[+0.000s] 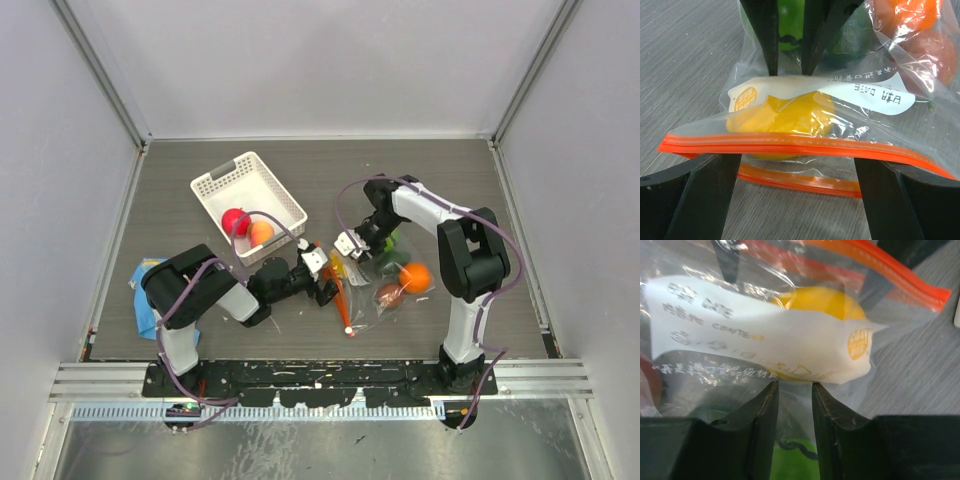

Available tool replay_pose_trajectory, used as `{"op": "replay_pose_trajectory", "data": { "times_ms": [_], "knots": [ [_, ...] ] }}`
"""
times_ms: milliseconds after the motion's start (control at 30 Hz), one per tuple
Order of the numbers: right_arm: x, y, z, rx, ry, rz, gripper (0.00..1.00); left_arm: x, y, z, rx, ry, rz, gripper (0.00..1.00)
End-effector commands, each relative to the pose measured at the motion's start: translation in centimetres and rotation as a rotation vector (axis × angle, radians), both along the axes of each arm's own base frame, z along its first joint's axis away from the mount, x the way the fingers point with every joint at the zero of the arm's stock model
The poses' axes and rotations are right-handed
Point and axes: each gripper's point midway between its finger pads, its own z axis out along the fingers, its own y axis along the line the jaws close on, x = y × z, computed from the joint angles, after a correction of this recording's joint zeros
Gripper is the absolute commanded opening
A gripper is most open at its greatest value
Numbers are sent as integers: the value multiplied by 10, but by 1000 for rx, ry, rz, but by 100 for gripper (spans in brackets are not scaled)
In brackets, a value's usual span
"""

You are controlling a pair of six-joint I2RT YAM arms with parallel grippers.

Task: Open the zip-top bag and remove the fake food
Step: Pick up the fake fruit from the zipper food storage bag.

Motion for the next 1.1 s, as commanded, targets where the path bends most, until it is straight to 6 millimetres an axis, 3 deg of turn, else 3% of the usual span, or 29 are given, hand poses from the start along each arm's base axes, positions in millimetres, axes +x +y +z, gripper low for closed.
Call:
{"op": "replay_pose_trajectory", "data": {
  "times_ms": [0,467,767,967,1067],
  "knots": [
    [-25,14,19,75,17,84,36,8,-2,16,-31,-60,24,94],
    [-57,31,25,116,100,95,20,-6,1,19,-72,11,15,97],
    [-71,39,21,129,157,62,15,-8,2,6,-60,97,119,99],
    [-76,45,21,145,196,43,15,-4,5,-1,-41,127,180,88],
    [-78,45,20,144,208,39,15,-3,8,-2,-37,137,196,74]
  ]
}}
